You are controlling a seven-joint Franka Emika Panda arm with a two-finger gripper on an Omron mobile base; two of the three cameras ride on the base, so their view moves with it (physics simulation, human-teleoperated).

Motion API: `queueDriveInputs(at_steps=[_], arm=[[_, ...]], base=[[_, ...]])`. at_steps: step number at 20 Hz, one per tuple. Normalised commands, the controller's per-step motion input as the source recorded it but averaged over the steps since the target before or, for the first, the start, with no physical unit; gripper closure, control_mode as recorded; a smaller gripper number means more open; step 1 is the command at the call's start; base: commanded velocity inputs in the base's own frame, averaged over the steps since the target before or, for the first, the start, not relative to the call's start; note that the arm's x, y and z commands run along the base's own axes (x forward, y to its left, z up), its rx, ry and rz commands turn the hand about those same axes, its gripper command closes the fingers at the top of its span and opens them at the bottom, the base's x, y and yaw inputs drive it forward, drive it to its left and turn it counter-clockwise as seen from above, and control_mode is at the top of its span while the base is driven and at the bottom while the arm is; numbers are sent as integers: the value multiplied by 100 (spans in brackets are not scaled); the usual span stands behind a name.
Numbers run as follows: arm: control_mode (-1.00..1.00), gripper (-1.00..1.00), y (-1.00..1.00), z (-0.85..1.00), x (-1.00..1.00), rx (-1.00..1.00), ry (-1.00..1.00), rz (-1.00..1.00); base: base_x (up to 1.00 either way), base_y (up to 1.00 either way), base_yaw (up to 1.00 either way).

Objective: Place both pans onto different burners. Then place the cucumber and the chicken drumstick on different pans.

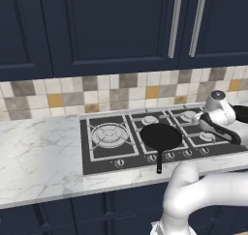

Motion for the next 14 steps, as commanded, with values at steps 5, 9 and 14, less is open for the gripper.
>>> queueDriveInputs(at_steps=[5, 9, 14], arm=[[-100, 100, 53, 10, 0, 4, 0, 1], [-100, 100, 56, 3, 0, 6, 0, 2], [-100, 100, 59, 0, 0, 6, 0, 3]], base=[[0, 0, 0], [0, 0, 0], [0, 0, 0]])
